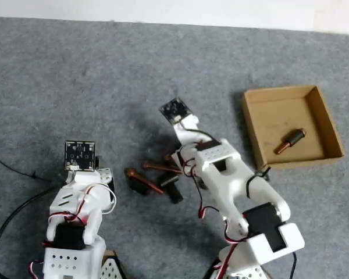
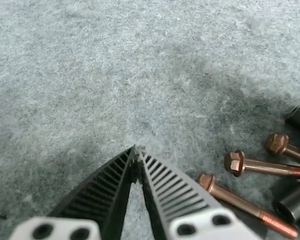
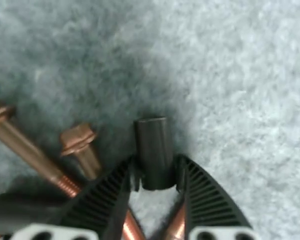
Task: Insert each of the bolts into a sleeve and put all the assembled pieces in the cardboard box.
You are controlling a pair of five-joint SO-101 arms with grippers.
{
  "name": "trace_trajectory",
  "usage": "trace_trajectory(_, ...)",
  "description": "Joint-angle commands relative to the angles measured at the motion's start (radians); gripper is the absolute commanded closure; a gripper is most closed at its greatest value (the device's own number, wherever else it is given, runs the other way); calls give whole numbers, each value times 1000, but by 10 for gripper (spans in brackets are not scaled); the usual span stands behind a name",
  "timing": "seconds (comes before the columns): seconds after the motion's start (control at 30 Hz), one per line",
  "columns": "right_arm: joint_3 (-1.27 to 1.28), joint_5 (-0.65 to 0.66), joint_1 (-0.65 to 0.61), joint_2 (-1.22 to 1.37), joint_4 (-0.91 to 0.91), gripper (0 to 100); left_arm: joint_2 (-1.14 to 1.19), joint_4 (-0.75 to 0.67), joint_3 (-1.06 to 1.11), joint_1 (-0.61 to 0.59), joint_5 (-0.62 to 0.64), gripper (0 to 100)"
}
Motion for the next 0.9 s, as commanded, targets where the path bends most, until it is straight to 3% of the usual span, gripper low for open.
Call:
trace_trajectory(0.0,-73,-5,4,65,16,886,-15,-18,-10,-10,3,993)
trace_trajectory(0.27,-229,-2,4,163,171,887,-15,-18,-10,-10,3,993)
trace_trajectory(0.7,-228,-2,-1,160,177,893,-15,-18,-10,-10,3,993)
trace_trajectory(0.8,-231,0,-1,160,209,993,-15,-18,-10,-10,3,993)
trace_trajectory(0.87,-228,0,-1,160,211,985,-15,-18,-10,-10,3,993)
